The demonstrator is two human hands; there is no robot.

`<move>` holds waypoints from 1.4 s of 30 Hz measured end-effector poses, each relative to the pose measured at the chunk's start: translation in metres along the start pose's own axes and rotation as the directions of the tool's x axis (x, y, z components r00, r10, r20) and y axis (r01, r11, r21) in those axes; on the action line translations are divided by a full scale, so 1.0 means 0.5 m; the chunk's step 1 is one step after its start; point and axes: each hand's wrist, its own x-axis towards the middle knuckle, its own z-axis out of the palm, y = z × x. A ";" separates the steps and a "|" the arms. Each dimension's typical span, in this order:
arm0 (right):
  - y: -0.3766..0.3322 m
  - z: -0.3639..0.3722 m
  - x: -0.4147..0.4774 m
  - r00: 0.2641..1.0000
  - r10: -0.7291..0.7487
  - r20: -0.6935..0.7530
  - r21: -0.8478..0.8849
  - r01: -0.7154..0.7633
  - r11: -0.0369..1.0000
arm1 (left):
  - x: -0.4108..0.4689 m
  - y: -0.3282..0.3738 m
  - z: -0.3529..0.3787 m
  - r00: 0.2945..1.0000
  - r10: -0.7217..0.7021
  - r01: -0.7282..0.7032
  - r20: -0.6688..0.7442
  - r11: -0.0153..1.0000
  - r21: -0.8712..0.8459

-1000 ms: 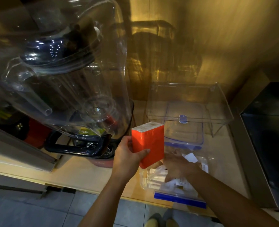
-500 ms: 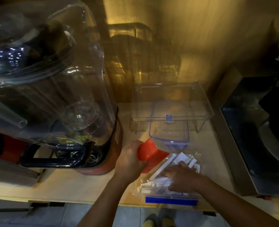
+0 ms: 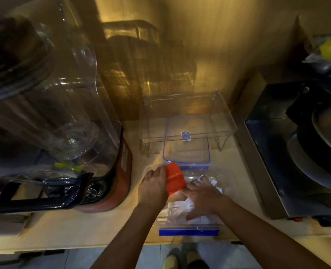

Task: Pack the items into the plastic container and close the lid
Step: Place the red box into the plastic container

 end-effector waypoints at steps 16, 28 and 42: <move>0.019 0.015 0.001 0.997 0.044 0.069 0.279 -0.061 0.958 | 0.001 -0.028 0.045 0.987 0.129 -0.132 0.100 0.991 0.018; 0.002 -0.008 0.018 0.947 0.315 -0.059 0.997 0.072 -0.029 | 0.021 -0.052 0.036 0.965 0.258 -0.258 0.052 0.966 -0.006; -0.018 -0.019 0.042 0.944 0.301 0.136 0.927 -0.228 0.298 | -0.044 -0.062 0.096 0.981 0.168 -0.182 0.094 0.971 0.156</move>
